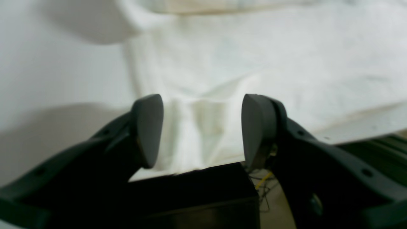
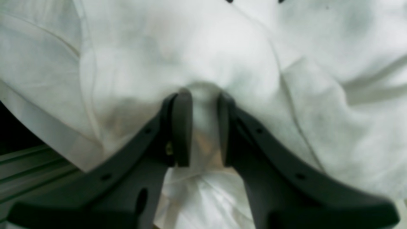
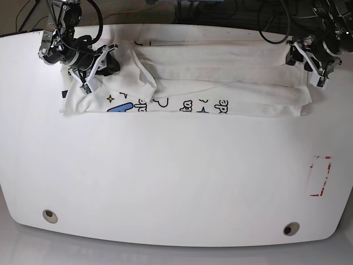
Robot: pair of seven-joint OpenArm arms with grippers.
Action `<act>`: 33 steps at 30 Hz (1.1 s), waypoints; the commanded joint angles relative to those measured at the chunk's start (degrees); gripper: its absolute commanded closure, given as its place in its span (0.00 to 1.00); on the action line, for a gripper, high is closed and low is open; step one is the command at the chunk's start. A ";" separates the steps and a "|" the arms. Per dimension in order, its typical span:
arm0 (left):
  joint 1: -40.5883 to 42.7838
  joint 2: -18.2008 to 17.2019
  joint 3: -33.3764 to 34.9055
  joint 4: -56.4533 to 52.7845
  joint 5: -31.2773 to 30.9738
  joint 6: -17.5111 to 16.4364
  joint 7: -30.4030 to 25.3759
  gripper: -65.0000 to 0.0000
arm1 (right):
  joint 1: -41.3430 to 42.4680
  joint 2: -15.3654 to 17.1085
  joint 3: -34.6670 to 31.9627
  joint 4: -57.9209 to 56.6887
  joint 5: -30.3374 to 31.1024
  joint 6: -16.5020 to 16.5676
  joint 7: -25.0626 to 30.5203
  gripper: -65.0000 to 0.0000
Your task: Layout the t-shirt on the table in an organized manner, then fold the t-shirt properly
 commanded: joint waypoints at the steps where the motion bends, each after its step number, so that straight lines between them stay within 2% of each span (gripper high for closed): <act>1: 0.34 -0.78 0.27 0.70 -0.58 0.15 -0.96 0.43 | -0.13 0.48 0.04 0.00 -2.15 -0.49 -1.57 0.78; 15: 0.17 1.15 0.54 0.70 11.99 -0.11 -1.14 0.44 | -0.13 0.83 0.04 0.00 -2.15 -0.49 -1.57 0.78; 24: 0.08 1.33 3.44 -0.35 14.45 -0.02 -1.14 0.44 | -0.13 0.65 0.04 0.00 -2.15 -0.49 -1.57 0.78; 33: -0.10 1.33 3.44 -5.01 14.45 -0.11 -1.31 0.44 | -0.13 0.65 0.22 0.00 -2.15 -0.49 -1.57 0.78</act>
